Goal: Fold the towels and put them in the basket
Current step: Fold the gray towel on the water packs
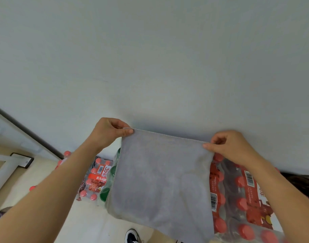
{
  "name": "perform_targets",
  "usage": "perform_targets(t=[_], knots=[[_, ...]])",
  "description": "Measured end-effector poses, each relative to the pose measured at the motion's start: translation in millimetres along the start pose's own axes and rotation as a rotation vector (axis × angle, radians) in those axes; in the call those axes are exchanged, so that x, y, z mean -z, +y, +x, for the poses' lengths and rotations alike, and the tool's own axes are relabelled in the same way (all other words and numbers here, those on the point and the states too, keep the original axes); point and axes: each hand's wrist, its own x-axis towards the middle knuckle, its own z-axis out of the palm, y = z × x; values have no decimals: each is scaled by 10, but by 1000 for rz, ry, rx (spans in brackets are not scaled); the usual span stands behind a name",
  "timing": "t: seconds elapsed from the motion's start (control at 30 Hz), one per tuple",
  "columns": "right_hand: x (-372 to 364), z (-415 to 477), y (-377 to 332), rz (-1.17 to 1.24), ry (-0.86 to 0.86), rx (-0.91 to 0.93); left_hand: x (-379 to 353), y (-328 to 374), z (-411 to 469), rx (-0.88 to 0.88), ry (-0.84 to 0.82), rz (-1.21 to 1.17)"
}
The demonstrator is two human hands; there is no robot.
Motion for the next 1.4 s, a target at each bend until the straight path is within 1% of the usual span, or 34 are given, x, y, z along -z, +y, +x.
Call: perform_targets(t=[0.13, 0.2, 0.27, 0.3, 0.37, 0.5, 0.57, 0.63, 0.67, 0.73, 0.8, 0.83, 0.9, 0.97, 1.0, 1.07, 1.13, 1.2, 1.3, 1.4], knots=[[96, 3, -88, 198, 5, 26, 67, 129, -186, -41, 53, -125], [146, 2, -139, 262, -7, 54, 106, 200, -276, -7, -42, -163], [217, -13, -216, 271, -43, 65, 138, 279, -376, 41, -169, -134], [269, -32, -268, 271, -68, 71, 150, 328, -423, 50, -202, -115], [386, -89, -380, 279, -104, 86, 182, 436, -522, 30, -192, -130], [590, -193, -657, 378, -149, 121, 356, 634, -684, -81, -71, -178], [660, -214, -821, 484, -129, 139, 453, 771, -743, -143, -13, -141], [716, -225, -1030, 546, -102, 183, 544, 943, -808, -202, 103, -134], [735, -231, -1141, 521, -93, 229, 595, 1034, -837, -239, 187, -140], [759, -258, -1367, 338, -77, 329, 704, 1222, -898, -313, 339, -140], [748, -262, -1582, 151, -60, 373, 828, 1384, -959, -375, 440, -137], [734, -253, -1683, 105, -27, 385, 887, 1448, -989, -406, 485, -119], [698, -233, -1879, 102, 104, 431, 1007, 1545, -1044, -483, 578, -47], [669, -252, -2044, 237, 191, 491, 1125, 1611, -1106, -576, 660, 4], [655, -260, -2101, 301, 193, 515, 1184, 1625, -1135, -612, 692, 14], [625, -282, -2159, 341, 120, 527, 1293, 1612, -1202, -649, 708, 12], [590, -290, -2159, 311, 35, 504, 1350, 1560, -1263, -653, 670, -1], [572, -283, -2128, 310, -43, 465, 1347, 1495, -1295, -642, 650, 47], [613, -275, -2120, 338, -126, 405, 1304, 1423, -1300, -650, 683, 183], [603, -233, -2155, 287, -197, 363, 1302, 1328, -1242, -653, 710, 177]])
